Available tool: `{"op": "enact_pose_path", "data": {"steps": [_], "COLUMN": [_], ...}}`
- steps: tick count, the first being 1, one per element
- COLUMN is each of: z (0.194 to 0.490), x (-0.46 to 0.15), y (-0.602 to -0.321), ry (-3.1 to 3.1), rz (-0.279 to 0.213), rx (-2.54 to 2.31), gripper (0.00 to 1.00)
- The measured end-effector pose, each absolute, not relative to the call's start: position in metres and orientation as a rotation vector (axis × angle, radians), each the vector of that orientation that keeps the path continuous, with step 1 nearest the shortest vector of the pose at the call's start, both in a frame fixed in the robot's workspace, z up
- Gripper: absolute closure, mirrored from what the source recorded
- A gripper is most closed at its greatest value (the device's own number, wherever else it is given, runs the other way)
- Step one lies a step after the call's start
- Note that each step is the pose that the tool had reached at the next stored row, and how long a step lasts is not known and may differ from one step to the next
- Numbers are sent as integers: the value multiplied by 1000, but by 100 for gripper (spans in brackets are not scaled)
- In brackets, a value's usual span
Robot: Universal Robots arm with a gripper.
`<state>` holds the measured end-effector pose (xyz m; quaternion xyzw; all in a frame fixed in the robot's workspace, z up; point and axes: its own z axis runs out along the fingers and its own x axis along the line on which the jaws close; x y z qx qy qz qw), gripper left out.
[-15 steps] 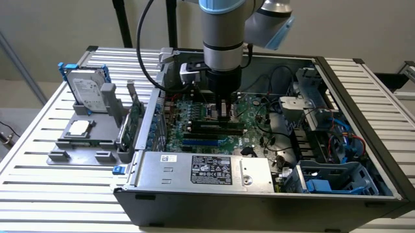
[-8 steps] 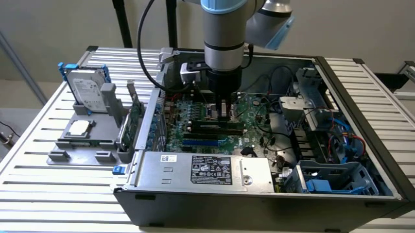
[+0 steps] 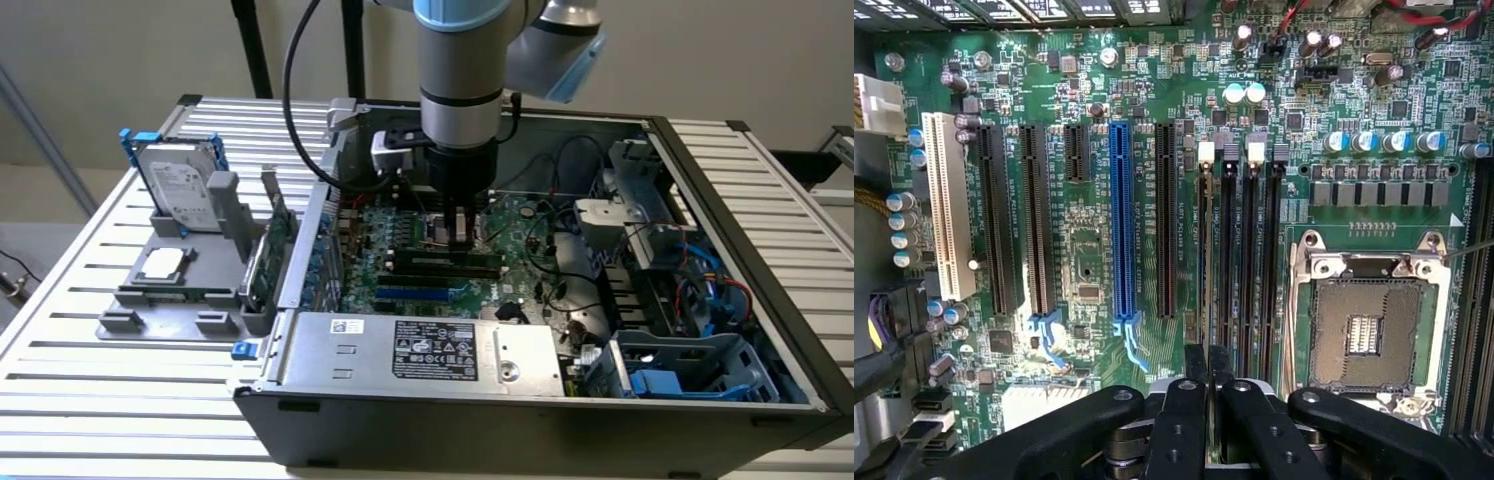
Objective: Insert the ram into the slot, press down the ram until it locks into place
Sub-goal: 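Insert the ram into the slot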
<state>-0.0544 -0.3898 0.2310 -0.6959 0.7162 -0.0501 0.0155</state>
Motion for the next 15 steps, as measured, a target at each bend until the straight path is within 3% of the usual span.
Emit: {"op": "enact_pose_path", "data": {"steps": [15], "z": [230], "x": [-54], "y": [-388], "ry": [2223], "rz": [-155], "rx": [-2171], "gripper": [87]}}
